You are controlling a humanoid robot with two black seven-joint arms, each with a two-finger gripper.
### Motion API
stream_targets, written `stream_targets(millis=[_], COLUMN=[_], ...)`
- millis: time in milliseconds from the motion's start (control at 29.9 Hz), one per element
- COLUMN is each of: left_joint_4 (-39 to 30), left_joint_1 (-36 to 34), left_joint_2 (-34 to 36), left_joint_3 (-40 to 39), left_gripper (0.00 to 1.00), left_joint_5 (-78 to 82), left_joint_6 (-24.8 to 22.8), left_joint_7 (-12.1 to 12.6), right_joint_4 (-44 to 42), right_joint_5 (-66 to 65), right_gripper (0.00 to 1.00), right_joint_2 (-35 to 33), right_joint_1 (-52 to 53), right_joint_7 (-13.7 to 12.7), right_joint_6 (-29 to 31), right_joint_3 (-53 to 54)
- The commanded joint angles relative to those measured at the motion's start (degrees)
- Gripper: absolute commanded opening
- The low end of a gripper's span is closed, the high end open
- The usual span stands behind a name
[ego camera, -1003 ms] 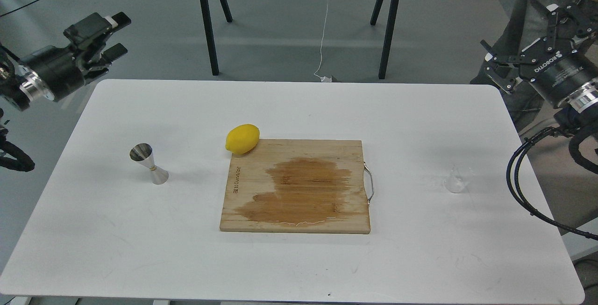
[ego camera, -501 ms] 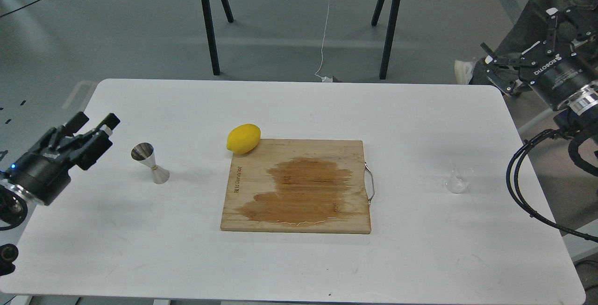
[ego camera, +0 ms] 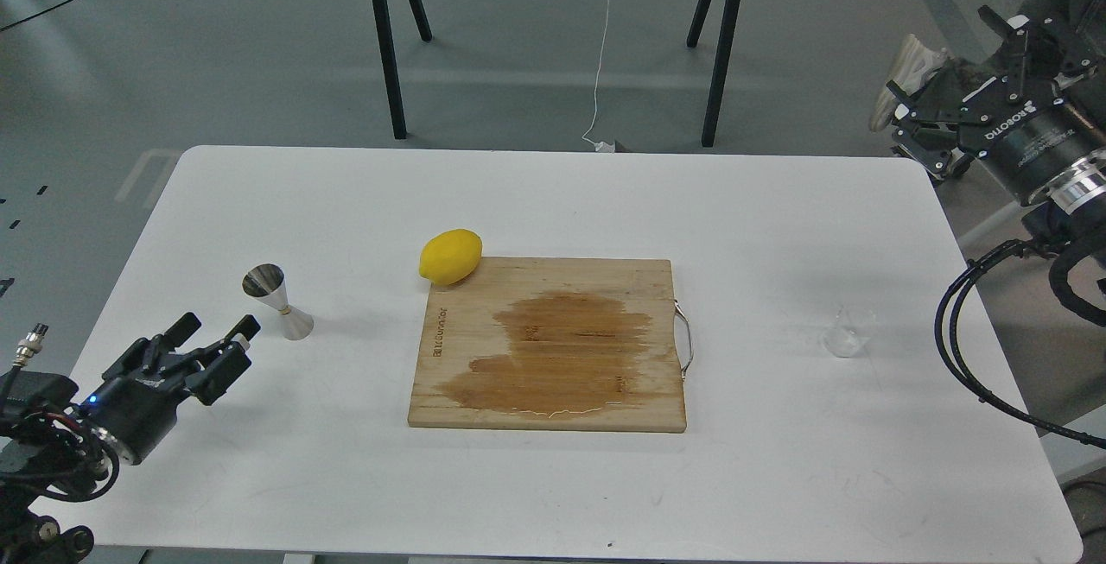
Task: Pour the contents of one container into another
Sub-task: 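Reach the left gripper to the steel jigger and grasp it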
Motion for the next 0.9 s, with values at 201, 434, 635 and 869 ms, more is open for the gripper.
stream_targets(millis=[201, 434, 635, 869], left_joint_4=[8.0, 11.9, 17.8, 24.7], left_joint_1=[-5.4, -8.3, -11.7, -15.0], left_joint_2=[-6.6, -9.5, -13.2, -17.0], left_joint_3=[5.8, 7.0, 8.3, 8.4], left_gripper=[0.99, 0.99, 0.99, 0.99], left_joint_5=[0.0, -0.6, -0.6, -0.9], left_joint_6=[0.0, 0.0, 0.0, 0.0], left_joint_7=[0.0, 0.0, 0.0, 0.0], right_joint_4=[0.3, 0.3, 0.4, 0.4], right_joint_5=[0.1, 0.1, 0.1, 0.1], right_gripper=[0.99, 0.99, 0.99, 0.99], right_joint_2=[-0.4, -0.6, -0.6, -0.7], right_joint_1=[0.1, 0.1, -0.1, -0.2], right_joint_7=[0.0, 0.0, 0.0, 0.0], right_joint_6=[0.0, 0.0, 0.0, 0.0], right_joint_3=[0.1, 0.2, 0.6, 1.0])
